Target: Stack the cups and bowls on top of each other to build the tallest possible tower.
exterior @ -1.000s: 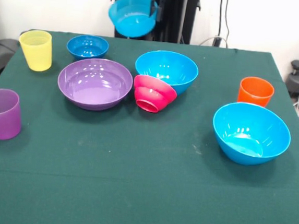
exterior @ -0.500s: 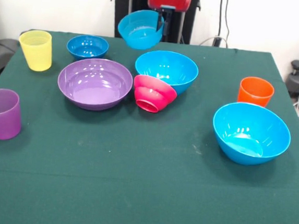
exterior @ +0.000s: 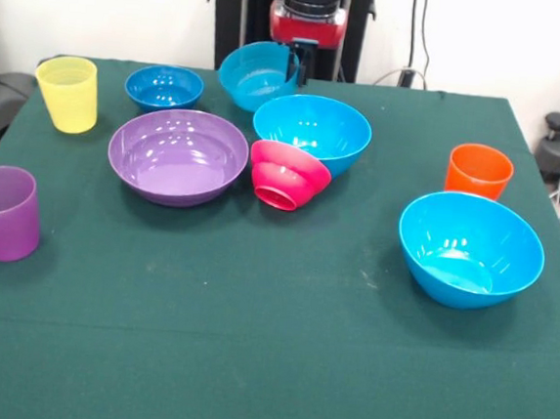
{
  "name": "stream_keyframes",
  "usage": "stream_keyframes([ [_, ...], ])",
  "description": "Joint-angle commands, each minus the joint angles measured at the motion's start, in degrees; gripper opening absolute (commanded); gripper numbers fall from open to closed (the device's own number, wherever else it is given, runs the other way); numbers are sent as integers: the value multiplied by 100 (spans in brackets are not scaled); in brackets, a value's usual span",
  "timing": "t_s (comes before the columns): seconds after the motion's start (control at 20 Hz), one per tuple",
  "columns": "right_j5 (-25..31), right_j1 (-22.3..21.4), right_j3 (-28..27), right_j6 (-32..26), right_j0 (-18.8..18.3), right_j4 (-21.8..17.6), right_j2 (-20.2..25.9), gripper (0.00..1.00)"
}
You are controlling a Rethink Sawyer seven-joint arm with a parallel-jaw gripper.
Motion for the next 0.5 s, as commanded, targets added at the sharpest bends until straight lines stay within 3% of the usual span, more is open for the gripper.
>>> stream_keyframes([
  [0.05,-374,589,-677,875,366,345,106,0],
  [0.3,-380,514,-601,1012,729,684,60,0],
  [0.5,-57,93,-434,810,532,572,140,0],
])
